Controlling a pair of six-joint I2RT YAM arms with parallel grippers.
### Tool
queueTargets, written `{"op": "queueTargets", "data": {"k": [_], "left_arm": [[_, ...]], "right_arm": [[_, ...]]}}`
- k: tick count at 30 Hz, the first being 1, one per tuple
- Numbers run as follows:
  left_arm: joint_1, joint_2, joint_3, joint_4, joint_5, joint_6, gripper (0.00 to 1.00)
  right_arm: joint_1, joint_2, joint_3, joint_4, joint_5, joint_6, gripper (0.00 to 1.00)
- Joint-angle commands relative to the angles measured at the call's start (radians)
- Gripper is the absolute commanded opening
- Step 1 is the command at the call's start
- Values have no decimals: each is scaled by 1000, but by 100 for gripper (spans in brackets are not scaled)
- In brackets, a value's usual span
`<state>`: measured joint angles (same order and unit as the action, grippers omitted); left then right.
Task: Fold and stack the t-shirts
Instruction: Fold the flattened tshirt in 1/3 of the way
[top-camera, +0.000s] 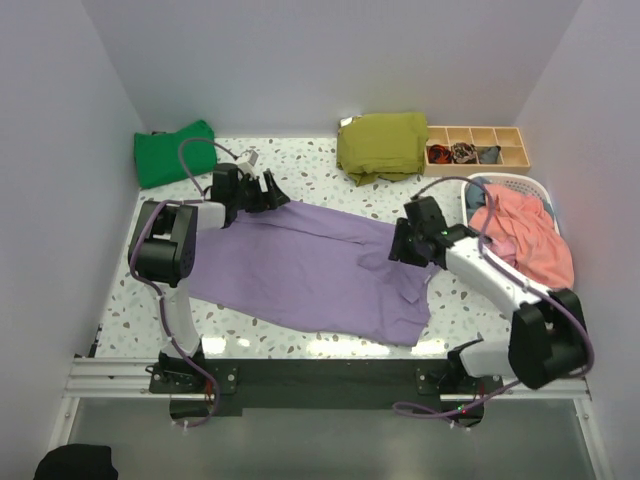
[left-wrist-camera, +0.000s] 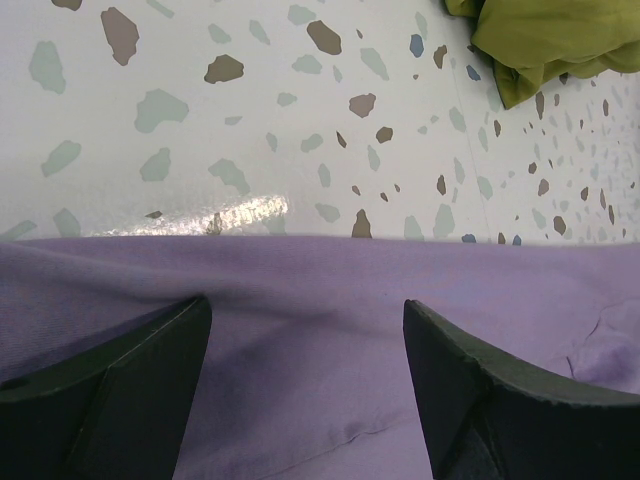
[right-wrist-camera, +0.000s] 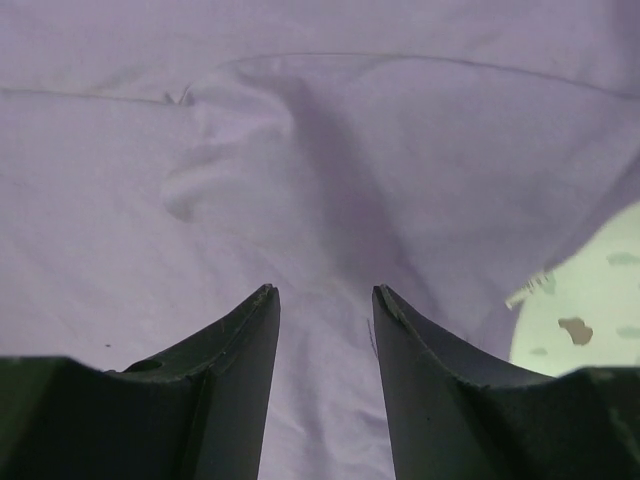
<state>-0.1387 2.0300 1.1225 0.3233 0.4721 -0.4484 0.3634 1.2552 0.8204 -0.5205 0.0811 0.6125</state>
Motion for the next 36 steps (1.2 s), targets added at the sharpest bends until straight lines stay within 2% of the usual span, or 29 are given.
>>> {"op": "queueTargets", "data": {"k": [1,11,13,19,29,36], "left_arm": [[4,16,0,-84,-39,25,84],[2,24,7,-86,-43,28,84],[4,27,8,-86,-41,28,84],[5,32,8,-86,-39,33,84],[4,35,10,-86,-35,33,84],[4,36,10,-92,-36,36,84]], "right_arm": [[89,159,164,51,38,-192,47],[359,378,428,-50,325,-250,47],[425,439,451,-88,409,-235,47],[540,536,461,-128,532,-154,46],[563,602,433,-157,739,-48,46],[562,632,422,-136,770,-17,47]]}}
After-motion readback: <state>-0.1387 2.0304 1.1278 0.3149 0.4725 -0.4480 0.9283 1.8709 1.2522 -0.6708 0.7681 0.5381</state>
